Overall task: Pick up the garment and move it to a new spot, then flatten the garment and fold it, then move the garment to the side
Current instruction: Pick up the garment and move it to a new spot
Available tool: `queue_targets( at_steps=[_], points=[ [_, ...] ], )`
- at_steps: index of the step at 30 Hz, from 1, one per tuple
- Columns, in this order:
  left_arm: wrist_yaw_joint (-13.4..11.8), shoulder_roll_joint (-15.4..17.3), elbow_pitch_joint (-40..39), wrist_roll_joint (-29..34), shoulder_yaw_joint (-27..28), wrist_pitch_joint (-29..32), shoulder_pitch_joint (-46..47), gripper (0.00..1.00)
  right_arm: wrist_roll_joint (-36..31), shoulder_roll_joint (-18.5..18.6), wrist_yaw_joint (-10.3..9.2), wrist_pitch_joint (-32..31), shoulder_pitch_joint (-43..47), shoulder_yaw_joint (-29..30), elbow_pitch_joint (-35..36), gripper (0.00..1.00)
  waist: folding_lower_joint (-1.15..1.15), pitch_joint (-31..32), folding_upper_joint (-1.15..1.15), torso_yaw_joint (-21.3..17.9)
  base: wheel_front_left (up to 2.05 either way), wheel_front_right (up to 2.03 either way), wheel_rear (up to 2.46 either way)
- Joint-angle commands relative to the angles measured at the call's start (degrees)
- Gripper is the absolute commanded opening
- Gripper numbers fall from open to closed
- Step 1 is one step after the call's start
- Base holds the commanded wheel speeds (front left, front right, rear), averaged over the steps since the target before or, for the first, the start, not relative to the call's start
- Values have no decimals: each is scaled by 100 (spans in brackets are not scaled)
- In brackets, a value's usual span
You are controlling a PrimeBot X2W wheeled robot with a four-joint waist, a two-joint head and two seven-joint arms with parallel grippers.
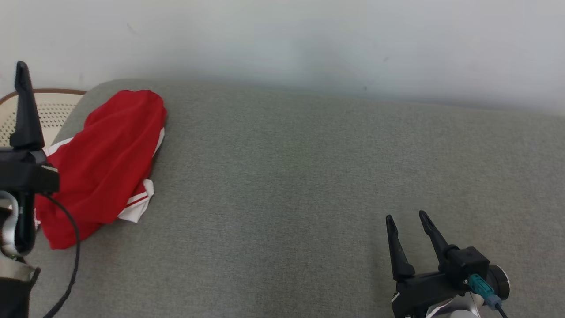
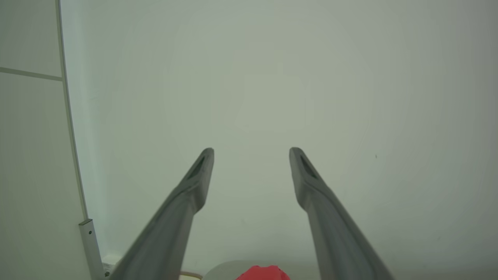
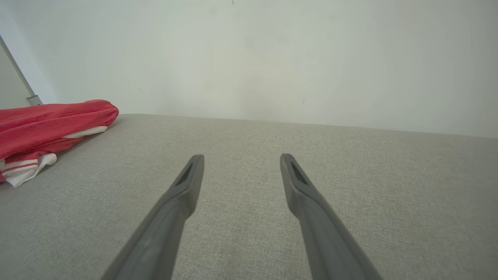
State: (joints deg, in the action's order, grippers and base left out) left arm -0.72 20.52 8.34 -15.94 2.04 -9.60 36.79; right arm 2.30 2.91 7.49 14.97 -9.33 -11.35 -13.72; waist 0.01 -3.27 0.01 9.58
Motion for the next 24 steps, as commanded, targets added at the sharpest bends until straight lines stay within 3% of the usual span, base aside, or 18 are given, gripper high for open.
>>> queue_targets(
  at_steps=[1, 15, 24],
  points=[
    [25, 63, 99, -59, 24, 37, 106, 100, -16, 10, 0, 24, -91, -17, 24, 100, -1, -288, -1, -363, 0, 0, 0],
    [368, 482, 2000, -351, 47, 455, 954, 100, -27, 30, 0, 23, -337, -3, 121, 100, -1, -752, -1, -1142, 0, 0, 0],
    [503, 752, 3188, -356, -44, 587, 1174, 100, -22, 36, 0, 23, -413, 49, 213, 100, -1, -969, -1, -1352, 0, 0, 0]
  ],
)
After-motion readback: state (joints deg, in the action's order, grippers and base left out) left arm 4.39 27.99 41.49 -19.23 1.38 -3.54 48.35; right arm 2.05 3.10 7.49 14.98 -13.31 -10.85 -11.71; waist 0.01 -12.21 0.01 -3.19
